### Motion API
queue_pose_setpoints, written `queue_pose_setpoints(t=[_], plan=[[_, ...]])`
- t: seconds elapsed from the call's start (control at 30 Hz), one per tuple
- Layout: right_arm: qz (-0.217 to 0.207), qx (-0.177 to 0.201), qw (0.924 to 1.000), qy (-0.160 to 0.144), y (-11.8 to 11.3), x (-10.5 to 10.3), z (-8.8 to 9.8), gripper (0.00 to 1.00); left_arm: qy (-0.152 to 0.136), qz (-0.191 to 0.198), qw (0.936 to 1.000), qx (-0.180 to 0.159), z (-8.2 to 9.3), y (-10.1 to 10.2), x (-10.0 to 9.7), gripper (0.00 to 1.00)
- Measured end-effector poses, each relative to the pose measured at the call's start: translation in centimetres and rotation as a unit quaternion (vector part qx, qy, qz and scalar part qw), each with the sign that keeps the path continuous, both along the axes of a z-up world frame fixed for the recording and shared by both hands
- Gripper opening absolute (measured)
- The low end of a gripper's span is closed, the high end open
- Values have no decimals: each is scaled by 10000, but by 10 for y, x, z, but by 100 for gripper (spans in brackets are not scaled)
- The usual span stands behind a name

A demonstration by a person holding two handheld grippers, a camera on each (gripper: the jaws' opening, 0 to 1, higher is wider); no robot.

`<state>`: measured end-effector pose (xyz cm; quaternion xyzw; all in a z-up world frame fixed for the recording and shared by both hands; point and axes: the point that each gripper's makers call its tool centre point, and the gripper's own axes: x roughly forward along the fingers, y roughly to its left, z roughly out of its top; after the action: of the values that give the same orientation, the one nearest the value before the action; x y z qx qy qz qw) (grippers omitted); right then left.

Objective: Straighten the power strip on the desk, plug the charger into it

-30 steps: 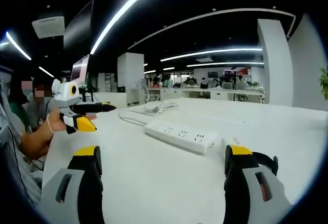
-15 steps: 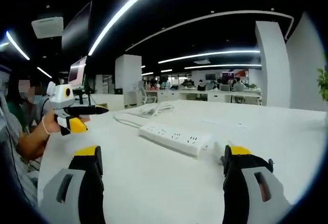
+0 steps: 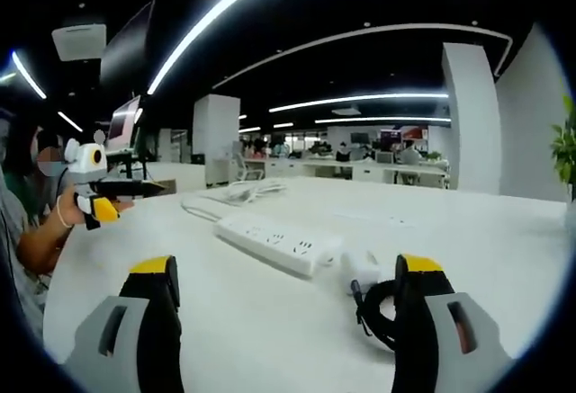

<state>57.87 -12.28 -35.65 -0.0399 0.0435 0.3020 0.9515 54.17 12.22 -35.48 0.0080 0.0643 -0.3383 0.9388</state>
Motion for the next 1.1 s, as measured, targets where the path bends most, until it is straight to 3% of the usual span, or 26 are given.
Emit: queue_pose_setpoints(t=[0.67, 1.1], plan=[[-133, 17, 9999, -49, -41, 30, 1, 99, -2, -1, 9999, -166, 0, 0, -3, 97], [-182, -117, 9998, 1, -48, 33, -4, 92, -8, 73, 9997, -241, 1, 2, -4, 97]])
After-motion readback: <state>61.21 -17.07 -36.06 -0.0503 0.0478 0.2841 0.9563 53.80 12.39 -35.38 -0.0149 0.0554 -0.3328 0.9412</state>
